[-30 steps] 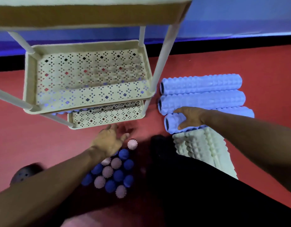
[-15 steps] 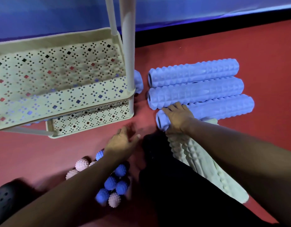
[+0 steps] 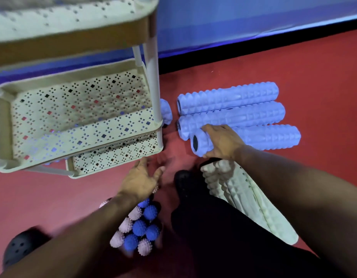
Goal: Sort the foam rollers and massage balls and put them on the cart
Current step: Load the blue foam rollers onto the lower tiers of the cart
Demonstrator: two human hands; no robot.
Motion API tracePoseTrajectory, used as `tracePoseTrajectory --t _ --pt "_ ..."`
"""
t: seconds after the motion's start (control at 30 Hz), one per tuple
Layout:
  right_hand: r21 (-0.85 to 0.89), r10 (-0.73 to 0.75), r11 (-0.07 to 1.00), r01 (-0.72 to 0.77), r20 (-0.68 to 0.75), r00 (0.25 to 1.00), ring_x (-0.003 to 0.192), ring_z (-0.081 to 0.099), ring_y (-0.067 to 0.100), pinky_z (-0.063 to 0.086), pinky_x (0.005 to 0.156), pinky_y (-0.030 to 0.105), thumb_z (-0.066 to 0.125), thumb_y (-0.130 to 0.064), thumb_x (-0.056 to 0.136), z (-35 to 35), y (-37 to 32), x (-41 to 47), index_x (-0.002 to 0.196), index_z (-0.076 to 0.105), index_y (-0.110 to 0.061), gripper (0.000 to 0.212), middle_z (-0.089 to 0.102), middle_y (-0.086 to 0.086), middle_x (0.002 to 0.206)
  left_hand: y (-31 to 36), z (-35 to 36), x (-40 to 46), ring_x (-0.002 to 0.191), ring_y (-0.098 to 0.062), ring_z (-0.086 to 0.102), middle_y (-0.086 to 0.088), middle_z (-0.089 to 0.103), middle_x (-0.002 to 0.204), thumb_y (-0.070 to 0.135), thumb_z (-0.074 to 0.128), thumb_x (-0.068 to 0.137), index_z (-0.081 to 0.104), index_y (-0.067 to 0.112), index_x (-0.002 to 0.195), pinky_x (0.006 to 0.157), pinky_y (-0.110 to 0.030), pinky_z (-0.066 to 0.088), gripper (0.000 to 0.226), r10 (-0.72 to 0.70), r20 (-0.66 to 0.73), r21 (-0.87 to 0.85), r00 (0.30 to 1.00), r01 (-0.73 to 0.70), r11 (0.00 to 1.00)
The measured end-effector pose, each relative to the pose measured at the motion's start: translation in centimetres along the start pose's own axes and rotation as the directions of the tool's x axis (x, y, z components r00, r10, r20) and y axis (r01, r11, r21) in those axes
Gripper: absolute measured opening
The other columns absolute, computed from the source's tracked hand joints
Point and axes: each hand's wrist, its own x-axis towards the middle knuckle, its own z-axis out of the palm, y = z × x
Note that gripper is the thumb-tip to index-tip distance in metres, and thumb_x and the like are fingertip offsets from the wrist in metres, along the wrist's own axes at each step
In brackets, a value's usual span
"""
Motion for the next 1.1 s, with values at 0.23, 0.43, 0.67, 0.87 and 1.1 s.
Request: tracePoseTrajectory --t 0.23,0.43,0.67,0.87,1.1 --pt "0.212 0.025 0.976 0.040 -0.296 0.955 0.108 0.063 0.026 0.049 0.092 0.040 0.085 -0.045 0.072 -8.3 -0.4 -5.0 0.128 0.054 -0.009 0.073 0.066 0.002 0.120 3.5 -4.8 -5.5 0.121 -0.025 0.060 -0.003 0.054 0.144 0.073 0.047 0.090 0.041 0.025 0.141 0.103 -0.037 0.046 0.070 0.039 -0.104 0.022 0.994 -0.037 0.999" --pt "0.320 0.021 0.928 0.190 -0.554 0.832 0.108 0.064 0.021 0.049 0.093 0.044 0.084 -0.036 0.074 -18.0 -5.6 -11.4 0.129 0.055 -0.013 0.066 0.066 -0.001 0.120 8.2 -9.9 -14.0 0.125 -0.022 0.058 -0.002 0.060 0.139 0.061 0.057 0.093 0.050 0.021 0.137 0.109 -0.038 0.042 0.060 0.149 -0.267 -0.057 0.952 -0.170 0.984" --pt "0.672 0.421 0.648 0.357 -0.707 0.568 0.110 0.059 -0.007 0.047 0.083 0.009 0.092 -0.052 0.059 -25.0 -15.0 -20.7 0.123 0.039 -0.053 0.084 0.057 -0.031 0.122 9.2 -13.8 -25.9 0.104 -0.011 0.062 0.006 0.064 0.119 0.066 0.060 0.088 0.051 0.021 0.135 0.092 -0.033 0.047 0.065 0.104 -0.427 -0.248 0.898 -0.227 0.942" --pt "0.804 0.720 0.240 0.544 -0.523 0.456 0.116 0.063 0.005 0.052 0.101 0.036 0.090 -0.051 0.064 -22.0 -22.4 -26.3 0.124 0.043 -0.022 0.082 0.063 -0.004 0.127 6.2 -11.6 -32.5 0.112 -0.021 0.063 0.003 0.063 0.119 0.057 0.063 0.091 0.054 0.017 0.130 0.105 -0.046 0.048 0.057 -0.092 -0.417 -0.590 0.904 -0.193 0.784" --pt "0.845 0.851 -0.007 0.535 -0.276 0.447 0.108 0.070 0.022 0.053 0.100 0.045 0.077 -0.033 0.088 -15.4 -28.4 -29.6 0.118 0.070 -0.010 0.039 0.073 0.008 0.118 2.0 -8.0 -37.2 0.085 -0.021 0.068 -0.003 0.067 0.100 0.060 0.065 0.089 0.061 0.025 0.092 0.077 -0.037 0.059 0.035 -0.287 -0.100 -0.936 0.953 0.008 0.351"
